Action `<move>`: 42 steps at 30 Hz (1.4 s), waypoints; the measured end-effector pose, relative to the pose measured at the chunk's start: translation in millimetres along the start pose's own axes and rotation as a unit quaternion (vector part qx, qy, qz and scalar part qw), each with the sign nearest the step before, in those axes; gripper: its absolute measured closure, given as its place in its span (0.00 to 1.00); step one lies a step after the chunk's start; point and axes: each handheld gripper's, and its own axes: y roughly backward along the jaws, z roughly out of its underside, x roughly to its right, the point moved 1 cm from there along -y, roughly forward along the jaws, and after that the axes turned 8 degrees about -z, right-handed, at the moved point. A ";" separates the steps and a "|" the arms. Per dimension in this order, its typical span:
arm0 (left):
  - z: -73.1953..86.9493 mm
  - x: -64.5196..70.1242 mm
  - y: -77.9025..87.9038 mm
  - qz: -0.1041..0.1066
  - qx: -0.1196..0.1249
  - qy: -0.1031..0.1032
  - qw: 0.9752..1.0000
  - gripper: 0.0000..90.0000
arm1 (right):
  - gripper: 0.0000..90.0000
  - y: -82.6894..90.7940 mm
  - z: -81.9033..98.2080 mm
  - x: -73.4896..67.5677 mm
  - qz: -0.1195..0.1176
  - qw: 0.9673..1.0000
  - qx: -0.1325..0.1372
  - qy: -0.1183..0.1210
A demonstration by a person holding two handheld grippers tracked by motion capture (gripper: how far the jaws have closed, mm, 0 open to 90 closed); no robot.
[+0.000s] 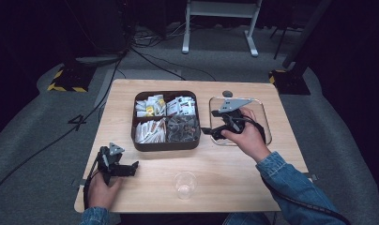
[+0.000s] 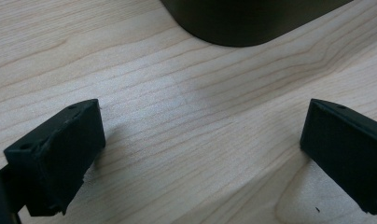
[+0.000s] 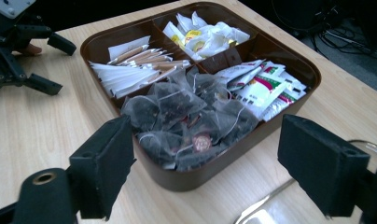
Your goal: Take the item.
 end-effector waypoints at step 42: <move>0.4 -0.7 0.5 0.003 -0.001 -0.003 1.000 0.00 | 0.57 -131.2 -2.2 6.9 -0.067 0.992 -0.105 0.019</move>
